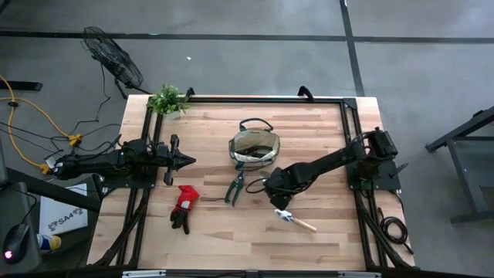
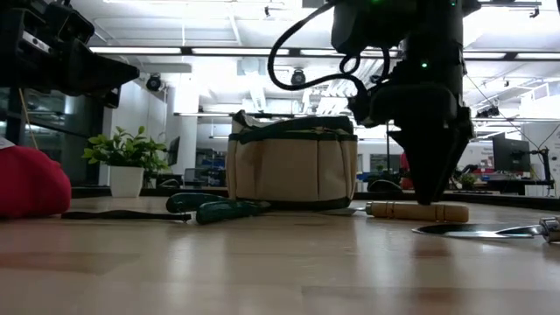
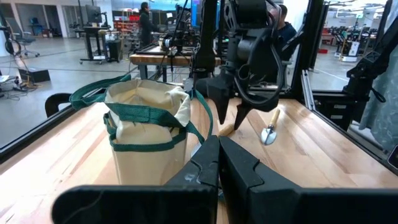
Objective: Pick & Place Garden tools in Gardening bag
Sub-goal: Put the top brown trowel into the gardening bag
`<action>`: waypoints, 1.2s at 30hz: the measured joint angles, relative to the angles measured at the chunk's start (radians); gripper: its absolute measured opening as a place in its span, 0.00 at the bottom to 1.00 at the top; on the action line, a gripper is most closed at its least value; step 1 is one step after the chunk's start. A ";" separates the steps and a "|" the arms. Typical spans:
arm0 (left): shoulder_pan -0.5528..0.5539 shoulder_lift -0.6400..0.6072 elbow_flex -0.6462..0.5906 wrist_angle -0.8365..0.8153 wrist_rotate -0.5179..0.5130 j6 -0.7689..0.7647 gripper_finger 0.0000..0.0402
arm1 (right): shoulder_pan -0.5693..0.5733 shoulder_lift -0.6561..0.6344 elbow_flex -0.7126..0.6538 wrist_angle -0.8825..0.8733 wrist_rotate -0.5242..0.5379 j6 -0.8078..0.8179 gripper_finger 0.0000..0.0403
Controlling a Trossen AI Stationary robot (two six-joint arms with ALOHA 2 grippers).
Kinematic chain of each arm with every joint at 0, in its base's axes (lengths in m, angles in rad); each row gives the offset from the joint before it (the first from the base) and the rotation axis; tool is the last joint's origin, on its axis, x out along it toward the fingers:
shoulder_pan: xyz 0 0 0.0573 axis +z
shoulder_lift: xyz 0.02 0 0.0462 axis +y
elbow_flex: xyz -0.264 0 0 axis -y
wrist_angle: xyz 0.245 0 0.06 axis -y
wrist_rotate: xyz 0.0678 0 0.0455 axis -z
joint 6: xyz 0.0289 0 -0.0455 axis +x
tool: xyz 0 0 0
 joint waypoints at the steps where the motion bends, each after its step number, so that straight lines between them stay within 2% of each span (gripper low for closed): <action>1: 0.000 0.000 0.000 0.000 0.000 0.000 0.00 | 0.002 0.003 0.000 0.000 0.003 -0.003 0.43; 18: 0.000 0.000 0.000 0.000 0.000 0.000 0.00 | 0.005 0.007 -0.072 0.089 -0.015 -0.025 0.43; 36: 0.000 0.000 0.000 0.000 0.000 0.000 0.00 | 0.005 0.005 -0.094 0.092 -0.010 -0.082 0.43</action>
